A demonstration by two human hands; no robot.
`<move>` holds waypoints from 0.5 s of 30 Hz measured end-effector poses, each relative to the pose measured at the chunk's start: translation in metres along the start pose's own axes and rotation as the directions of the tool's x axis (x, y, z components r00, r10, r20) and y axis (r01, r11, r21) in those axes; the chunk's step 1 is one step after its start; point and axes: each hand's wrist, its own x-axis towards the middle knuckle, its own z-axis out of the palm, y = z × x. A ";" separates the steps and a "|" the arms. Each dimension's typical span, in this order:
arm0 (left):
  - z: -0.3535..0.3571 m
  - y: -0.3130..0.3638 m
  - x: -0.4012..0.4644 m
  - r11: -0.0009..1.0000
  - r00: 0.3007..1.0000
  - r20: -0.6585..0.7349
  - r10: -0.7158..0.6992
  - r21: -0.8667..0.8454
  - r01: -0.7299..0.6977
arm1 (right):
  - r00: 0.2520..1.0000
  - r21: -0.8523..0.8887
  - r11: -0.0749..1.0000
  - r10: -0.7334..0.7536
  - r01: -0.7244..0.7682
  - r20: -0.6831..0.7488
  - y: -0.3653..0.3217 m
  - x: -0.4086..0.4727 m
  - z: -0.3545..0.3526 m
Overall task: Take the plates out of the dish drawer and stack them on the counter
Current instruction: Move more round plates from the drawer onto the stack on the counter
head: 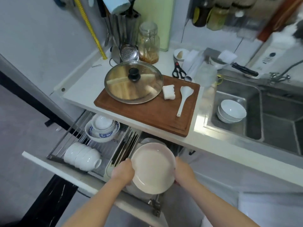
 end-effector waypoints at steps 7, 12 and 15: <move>-0.051 0.041 -0.035 0.990 0.985 -0.106 0.135 -0.036 -0.139 | 0.992 0.214 0.973 -0.066 0.088 -0.108 0.027 -0.038 -0.054; -0.085 0.105 -0.051 0.972 0.965 -0.109 0.236 0.026 -0.235 | 0.972 0.279 0.955 -0.031 0.097 -0.232 0.062 -0.047 -0.096; -0.098 0.160 -0.060 0.947 0.936 -0.145 0.320 0.080 -0.311 | 0.958 0.358 0.929 0.015 0.092 -0.286 0.098 -0.050 -0.127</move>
